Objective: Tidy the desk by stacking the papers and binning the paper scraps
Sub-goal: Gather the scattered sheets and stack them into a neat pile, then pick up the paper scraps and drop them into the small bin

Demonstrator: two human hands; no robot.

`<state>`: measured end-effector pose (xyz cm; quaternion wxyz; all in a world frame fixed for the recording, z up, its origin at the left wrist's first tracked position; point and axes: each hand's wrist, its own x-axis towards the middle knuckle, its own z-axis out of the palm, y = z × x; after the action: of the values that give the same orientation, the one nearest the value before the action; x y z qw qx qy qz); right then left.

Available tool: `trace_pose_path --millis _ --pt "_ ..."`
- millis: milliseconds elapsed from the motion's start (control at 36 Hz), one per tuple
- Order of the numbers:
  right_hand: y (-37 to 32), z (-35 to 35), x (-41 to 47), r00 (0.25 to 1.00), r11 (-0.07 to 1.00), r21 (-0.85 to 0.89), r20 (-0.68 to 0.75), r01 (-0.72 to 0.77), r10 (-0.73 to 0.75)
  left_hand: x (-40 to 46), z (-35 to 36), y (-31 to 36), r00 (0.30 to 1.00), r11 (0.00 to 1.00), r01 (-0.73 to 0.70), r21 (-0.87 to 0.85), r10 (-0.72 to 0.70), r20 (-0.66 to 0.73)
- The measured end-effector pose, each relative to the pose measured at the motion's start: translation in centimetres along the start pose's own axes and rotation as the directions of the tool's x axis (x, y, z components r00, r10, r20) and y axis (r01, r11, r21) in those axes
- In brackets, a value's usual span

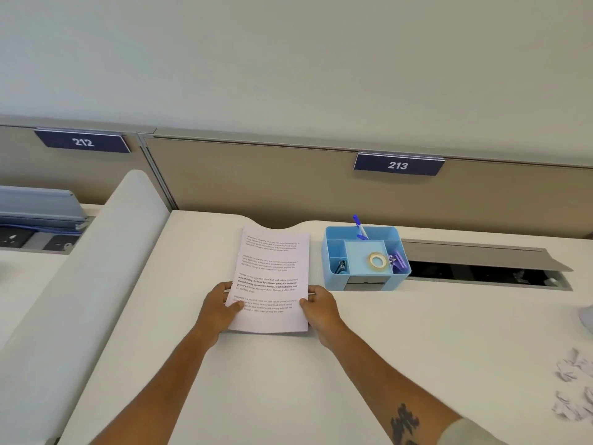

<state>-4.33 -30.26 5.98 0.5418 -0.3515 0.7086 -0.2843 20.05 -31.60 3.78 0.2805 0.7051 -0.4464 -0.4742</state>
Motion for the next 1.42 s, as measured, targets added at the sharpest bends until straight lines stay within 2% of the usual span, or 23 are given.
trace_pose_path --millis 194,472,694,806,917,1028,1194,1417 --pt "-1.0 0.7 2.0 0.997 0.993 -0.098 -0.028 0.073 -0.076 3.1 0.0 0.2 0.992 0.99 -0.037 0.135 0.052 -0.113" --pt "-1.0 1.6 3.9 0.984 0.965 -0.191 0.015 0.177 -0.178 7.3 0.0 -2.3 0.988 0.948 -0.038 0.316 0.084 -0.133" --pt "-0.1 1.7 3.8 0.979 0.923 -0.333 0.006 0.193 -0.202 6.2 0.1 -1.8 0.988 0.938 -0.041 0.345 0.089 -0.125" --pt "0.7 1.6 2.6 0.971 0.891 -0.403 -0.015 0.211 -0.237 2.7 0.8 0.5 0.983 0.881 -0.012 0.473 0.097 -0.156" --pt "1.8 1.0 0.3 0.95 0.804 -0.528 0.017 0.273 -0.311 -0.6 1.9 0.2 0.968 0.802 -0.065 0.594 0.194 -0.157" --pt "3.5 0.1 -1.9 0.921 0.675 -0.666 0.048 0.318 -0.386 -3.7 3.4 -2.3 0.922 0.719 -0.176 0.672 0.36 -0.144" --pt "6.7 -1.9 -5.1 0.876 0.456 -0.82 0.108 0.346 -0.47 -8.6 4.9 -4.7 0.875 0.621 -0.282 0.731 0.479 -0.069" --pt "10.1 -4.7 -9.2 0.857 0.439 -0.84 0.057 0.318 -0.511 -14.1 6.7 -6.0 0.852 0.595 -0.322 0.737 0.521 -0.048"
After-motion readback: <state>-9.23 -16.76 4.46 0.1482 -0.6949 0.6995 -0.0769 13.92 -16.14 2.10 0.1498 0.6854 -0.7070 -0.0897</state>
